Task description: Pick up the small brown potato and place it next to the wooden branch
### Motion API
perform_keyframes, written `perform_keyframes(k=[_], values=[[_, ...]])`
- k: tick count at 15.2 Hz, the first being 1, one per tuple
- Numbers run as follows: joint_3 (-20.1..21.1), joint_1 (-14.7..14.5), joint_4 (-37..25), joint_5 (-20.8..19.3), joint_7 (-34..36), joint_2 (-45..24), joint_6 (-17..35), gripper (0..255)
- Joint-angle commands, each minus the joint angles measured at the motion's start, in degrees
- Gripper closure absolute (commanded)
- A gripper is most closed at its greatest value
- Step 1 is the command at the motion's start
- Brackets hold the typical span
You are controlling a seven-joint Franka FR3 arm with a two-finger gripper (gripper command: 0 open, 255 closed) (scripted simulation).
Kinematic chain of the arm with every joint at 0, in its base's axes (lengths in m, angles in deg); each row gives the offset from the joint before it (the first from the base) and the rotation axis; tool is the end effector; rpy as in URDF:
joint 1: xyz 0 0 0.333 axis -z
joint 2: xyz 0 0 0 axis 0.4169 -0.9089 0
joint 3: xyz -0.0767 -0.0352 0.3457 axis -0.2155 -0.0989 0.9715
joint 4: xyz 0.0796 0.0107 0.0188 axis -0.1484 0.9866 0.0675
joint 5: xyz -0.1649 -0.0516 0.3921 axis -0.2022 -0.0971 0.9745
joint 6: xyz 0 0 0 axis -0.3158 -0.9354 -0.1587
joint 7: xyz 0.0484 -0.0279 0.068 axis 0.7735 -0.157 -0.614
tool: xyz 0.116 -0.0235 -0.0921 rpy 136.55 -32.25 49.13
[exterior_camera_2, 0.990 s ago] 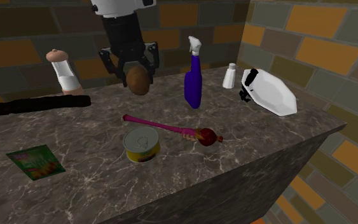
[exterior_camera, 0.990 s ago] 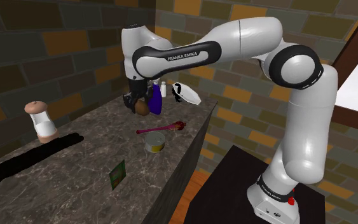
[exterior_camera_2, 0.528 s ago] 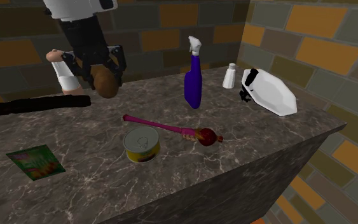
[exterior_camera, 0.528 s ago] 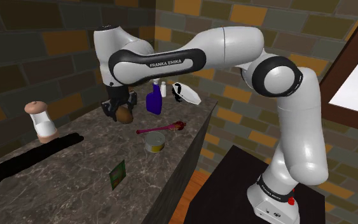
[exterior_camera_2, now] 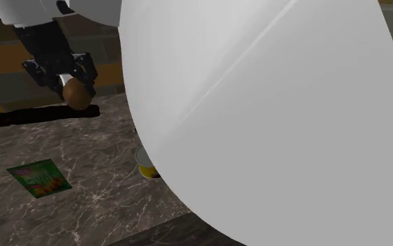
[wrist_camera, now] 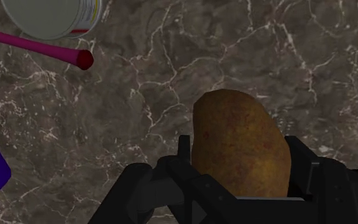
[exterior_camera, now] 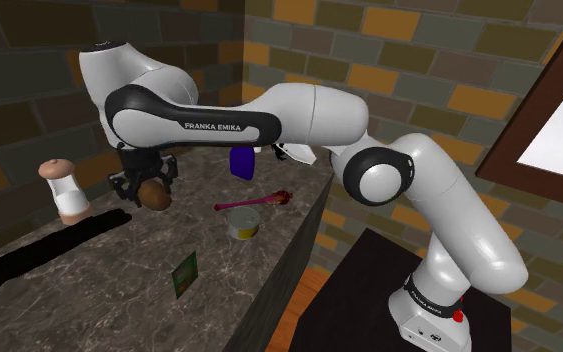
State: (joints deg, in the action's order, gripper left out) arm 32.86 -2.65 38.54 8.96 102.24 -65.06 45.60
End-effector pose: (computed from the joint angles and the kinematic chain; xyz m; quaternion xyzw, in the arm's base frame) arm 0.7001 0.4508 0.4258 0.9973 -0.0502 0.0225 0.0483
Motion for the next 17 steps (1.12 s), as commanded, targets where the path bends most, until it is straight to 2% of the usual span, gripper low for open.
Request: perform_keyframes(k=[1,7,17], values=[[-0.2,-0.8,-1.9,-0.2,0.5,-1.7,-0.2,255],[0.3,0.9,8.1,-0.1,1.9,1.1,6.5,255],[0.3,2.2,16.5,-0.5,3.4,1.4,14.3,255]])
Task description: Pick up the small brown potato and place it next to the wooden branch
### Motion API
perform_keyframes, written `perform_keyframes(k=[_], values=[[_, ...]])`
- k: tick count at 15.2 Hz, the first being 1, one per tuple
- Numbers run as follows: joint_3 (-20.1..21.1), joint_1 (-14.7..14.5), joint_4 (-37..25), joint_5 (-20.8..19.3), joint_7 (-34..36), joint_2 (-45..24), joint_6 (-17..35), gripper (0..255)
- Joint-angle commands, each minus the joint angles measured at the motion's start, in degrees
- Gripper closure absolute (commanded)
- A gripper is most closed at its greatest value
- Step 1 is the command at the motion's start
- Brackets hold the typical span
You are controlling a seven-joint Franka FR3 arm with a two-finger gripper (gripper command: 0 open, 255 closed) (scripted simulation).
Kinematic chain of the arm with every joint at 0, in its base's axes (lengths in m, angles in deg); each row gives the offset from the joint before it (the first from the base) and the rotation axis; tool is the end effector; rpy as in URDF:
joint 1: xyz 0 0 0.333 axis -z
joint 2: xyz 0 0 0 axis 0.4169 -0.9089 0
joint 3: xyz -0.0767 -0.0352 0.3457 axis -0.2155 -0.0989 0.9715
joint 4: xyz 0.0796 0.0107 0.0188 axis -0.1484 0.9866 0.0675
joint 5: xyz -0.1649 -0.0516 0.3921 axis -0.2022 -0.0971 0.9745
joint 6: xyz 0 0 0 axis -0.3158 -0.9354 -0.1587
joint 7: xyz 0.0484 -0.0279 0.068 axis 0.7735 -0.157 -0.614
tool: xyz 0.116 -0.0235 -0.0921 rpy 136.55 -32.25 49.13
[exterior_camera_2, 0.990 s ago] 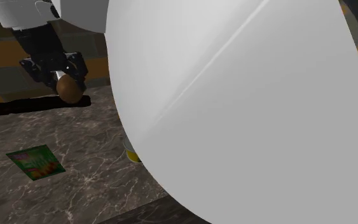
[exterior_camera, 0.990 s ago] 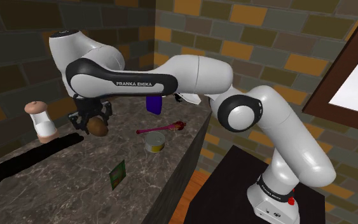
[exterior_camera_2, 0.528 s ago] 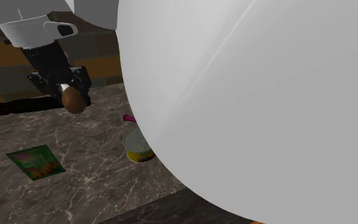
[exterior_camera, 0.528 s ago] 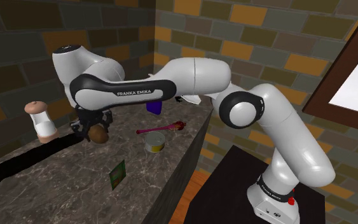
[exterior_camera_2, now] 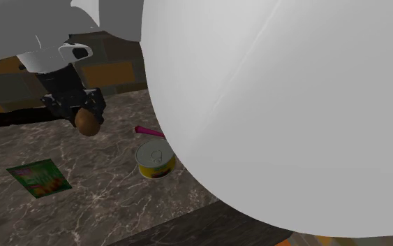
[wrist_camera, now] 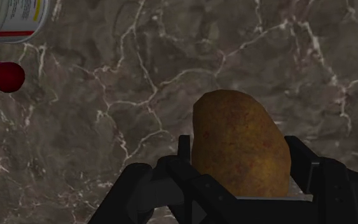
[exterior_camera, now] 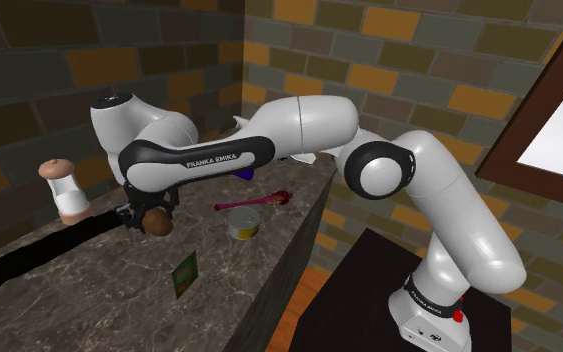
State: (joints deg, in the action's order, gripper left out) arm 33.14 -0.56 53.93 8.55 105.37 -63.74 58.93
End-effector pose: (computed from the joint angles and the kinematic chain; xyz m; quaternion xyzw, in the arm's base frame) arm 0.6995 0.4560 0.3311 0.9972 -0.0521 0.0220 0.0491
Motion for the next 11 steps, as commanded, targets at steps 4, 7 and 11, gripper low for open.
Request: perform_keyframes(k=[4,7,11], values=[[-0.1,0.3,2.5,-0.2,0.5,-0.2,2.6,255],[-0.1,0.3,2.5,-0.2,0.5,-0.2,2.6,255],[-0.1,0.3,2.5,-0.2,0.5,-0.2,2.6,0]])
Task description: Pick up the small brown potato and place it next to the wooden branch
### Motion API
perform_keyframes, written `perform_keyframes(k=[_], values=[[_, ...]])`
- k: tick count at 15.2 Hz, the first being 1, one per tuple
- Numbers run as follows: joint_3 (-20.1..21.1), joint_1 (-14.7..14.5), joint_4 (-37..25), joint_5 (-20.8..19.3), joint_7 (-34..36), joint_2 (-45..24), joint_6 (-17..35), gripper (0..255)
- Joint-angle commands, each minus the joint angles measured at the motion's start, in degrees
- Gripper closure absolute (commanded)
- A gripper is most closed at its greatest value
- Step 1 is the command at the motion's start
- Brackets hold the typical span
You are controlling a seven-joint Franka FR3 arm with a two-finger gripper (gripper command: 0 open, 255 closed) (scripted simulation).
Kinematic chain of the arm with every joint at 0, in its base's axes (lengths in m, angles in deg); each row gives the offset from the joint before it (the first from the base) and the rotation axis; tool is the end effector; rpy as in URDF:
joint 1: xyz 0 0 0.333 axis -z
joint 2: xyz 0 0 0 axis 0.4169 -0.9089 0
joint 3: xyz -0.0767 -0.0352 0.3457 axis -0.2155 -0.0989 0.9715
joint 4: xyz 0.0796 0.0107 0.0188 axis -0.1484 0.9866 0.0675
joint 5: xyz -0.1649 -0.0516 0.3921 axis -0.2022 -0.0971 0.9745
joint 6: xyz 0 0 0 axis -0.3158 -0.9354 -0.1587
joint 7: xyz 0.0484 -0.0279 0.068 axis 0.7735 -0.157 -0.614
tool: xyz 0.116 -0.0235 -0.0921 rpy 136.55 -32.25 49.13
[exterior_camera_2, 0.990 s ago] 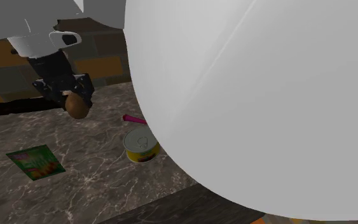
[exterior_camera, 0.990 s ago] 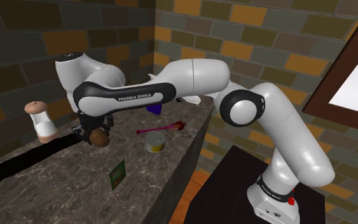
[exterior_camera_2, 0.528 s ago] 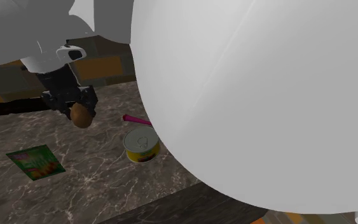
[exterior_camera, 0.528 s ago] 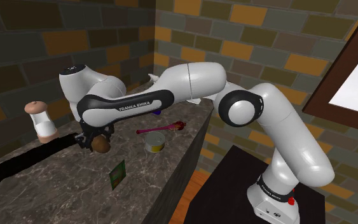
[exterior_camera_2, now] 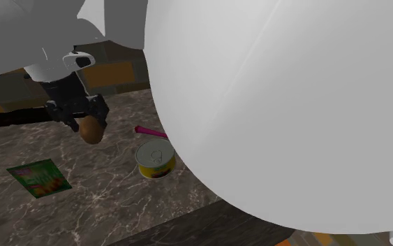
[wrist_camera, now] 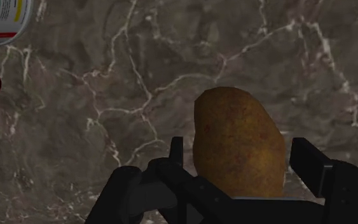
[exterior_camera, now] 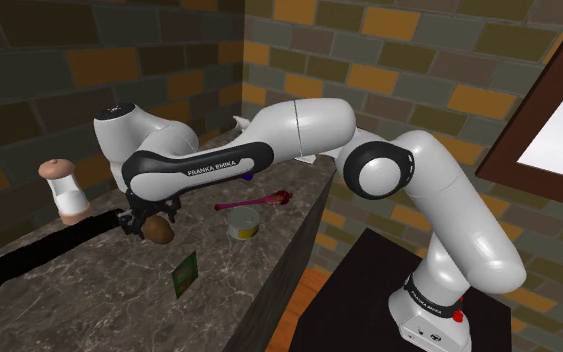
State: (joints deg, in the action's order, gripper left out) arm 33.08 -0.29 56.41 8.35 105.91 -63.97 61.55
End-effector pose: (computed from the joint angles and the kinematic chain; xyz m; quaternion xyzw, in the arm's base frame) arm 0.6982 0.4562 0.3099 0.9972 -0.0520 0.0220 0.0490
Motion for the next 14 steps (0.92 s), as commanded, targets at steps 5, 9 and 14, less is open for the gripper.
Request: perform_keyframes(k=[5,9,14], values=[[0.0,0.0,0.0,0.0,0.0,0.0,0.0,0],[0.1,-1.4,-7.5,0.4,-1.0,-0.1,-7.2,0],[0.1,-1.4,-7.5,0.4,-1.0,-0.1,-7.2,0]])
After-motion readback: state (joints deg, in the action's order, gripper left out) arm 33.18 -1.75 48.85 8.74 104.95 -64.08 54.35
